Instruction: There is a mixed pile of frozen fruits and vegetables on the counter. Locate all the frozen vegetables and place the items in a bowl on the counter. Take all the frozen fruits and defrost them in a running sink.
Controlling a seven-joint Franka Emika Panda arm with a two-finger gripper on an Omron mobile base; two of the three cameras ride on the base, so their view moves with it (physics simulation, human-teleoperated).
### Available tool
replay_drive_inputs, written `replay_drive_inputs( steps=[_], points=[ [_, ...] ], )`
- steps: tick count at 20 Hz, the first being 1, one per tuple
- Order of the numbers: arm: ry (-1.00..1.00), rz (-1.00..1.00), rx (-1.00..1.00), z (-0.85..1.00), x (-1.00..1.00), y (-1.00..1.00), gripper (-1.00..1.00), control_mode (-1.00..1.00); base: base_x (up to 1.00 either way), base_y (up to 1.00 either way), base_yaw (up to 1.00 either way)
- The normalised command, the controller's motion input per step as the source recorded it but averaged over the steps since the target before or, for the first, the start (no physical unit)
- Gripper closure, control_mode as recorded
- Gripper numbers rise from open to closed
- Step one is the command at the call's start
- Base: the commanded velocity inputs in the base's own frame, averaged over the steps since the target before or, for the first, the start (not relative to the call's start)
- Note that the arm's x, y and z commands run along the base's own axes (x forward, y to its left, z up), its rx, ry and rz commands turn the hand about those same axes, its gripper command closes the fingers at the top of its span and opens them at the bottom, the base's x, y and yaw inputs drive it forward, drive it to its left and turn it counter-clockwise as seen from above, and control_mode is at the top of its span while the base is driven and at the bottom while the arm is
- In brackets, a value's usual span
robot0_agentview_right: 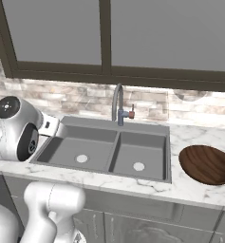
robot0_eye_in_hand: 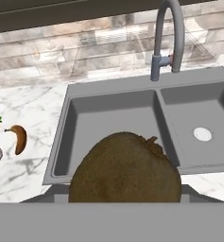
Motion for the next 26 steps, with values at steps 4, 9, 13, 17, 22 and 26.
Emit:
replay_drive_inputs(
  steps=[4, 9, 13, 17, 22, 26],
  points=[
    [0.04, 0.0, 0.0, -0.17, 0.22, 0.0, 1.0, -1.0, 0.0, 0.0, 0.0],
    [0.05, 0.0, 0.0, -0.2, 0.21, 0.0, 1.0, -1.0, 0.0, 0.0, 0.0],
    [0.04, 0.0, 0.0, -0.18, 0.2, 0.0, 1.0, -1.0, 0.0, 0.0, 0.0],
    [0.01, 0.0, 0.0, -0.21, 0.15, 0.0, 1.0, -1.0, 0.0, 0.0, 0.0],
    [0.0, 0.0, 0.0, -0.23, 0.11, 0.0, 1.0, -1.0, 0.0, 0.0, 0.0],
    [0.0, 0.0, 0.0, -0.27, 0.11, 0.0, 1.0, -1.0, 0.0, 0.0, 0.0]
  ],
)
